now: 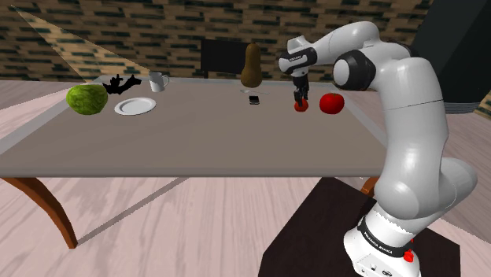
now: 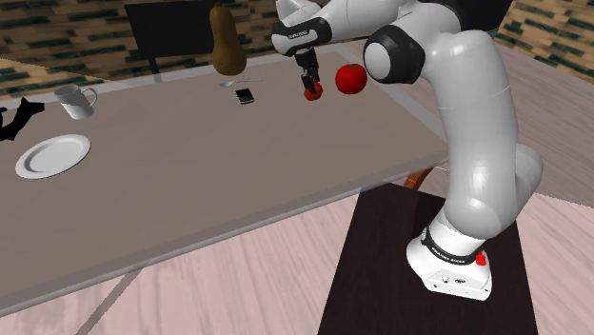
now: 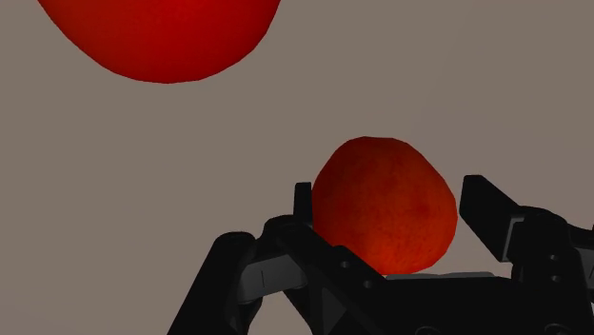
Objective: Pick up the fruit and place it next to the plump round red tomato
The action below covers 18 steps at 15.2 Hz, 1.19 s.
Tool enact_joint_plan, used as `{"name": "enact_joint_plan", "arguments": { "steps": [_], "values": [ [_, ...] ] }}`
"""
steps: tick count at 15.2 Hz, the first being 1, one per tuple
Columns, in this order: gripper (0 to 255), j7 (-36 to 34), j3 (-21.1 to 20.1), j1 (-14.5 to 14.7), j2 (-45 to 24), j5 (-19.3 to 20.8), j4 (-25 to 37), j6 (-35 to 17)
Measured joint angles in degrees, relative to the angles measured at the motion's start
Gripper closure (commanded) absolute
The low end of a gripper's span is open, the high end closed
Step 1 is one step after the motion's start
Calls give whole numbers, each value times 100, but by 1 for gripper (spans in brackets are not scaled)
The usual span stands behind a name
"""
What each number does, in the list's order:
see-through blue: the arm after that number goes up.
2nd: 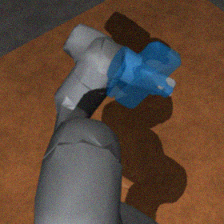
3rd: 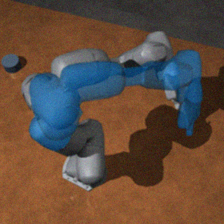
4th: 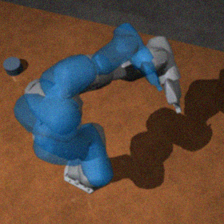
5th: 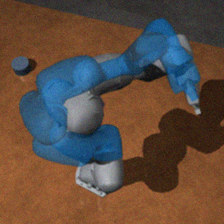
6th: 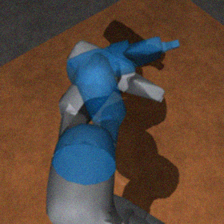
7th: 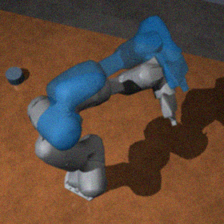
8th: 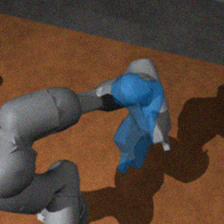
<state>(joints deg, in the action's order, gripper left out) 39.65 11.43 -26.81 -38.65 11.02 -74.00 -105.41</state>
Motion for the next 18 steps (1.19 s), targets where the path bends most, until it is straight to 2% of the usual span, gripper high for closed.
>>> {"name": "enact_joint_plan", "arguments": {
  "steps": [6, 7, 13, 18],
  "values": [
    [255, -10, -2, 3, -4, 0, -13, -33],
    [0, -9, -2, 3, 1, 1, -20, -35],
    [0, -9, -1, 0, -7, 1, -26, -36],
    [0, 22, -19, 82, 15, -23, 576, 595]
  ]
}}
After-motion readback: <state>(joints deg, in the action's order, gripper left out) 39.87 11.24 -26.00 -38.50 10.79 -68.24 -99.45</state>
